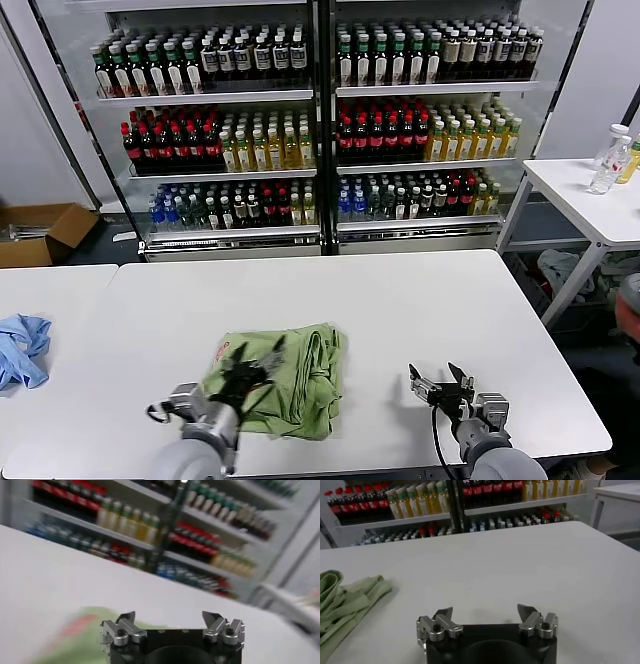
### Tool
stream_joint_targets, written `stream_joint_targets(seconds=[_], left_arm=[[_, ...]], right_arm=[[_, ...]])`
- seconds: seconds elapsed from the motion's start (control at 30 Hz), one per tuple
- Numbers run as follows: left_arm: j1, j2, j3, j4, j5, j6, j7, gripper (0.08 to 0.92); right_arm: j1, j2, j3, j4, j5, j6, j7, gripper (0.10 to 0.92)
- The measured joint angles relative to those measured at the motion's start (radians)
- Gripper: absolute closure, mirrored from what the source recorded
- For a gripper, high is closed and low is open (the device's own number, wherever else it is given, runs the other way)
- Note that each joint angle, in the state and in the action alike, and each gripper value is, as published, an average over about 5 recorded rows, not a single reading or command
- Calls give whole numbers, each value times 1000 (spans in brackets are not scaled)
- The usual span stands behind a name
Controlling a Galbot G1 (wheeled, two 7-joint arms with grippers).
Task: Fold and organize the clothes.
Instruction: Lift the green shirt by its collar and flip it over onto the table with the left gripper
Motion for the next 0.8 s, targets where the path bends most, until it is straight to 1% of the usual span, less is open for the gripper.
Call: stream_joint_targets(seconds=[0.13, 0.23, 0.53, 0.63, 0.8], left_arm=[[20, 40, -72, 37, 30, -3, 17, 177], [31, 56, -108, 57, 25, 5, 37, 177], [38, 60, -156, 103, -93, 55, 123, 182], [31, 54, -163, 118, -137, 65, 148, 225], [25, 46, -174, 141, -210, 71, 187, 363]], right_arm=[[1, 0, -1, -3, -3, 2, 0, 203], [1, 0, 1, -3, -4, 2, 0, 203], [-7, 3, 5, -1, -9, 3, 1, 203], [-11, 4, 5, 2, -11, 3, 2, 203], [-16, 4, 7, 8, -13, 3, 3, 203]])
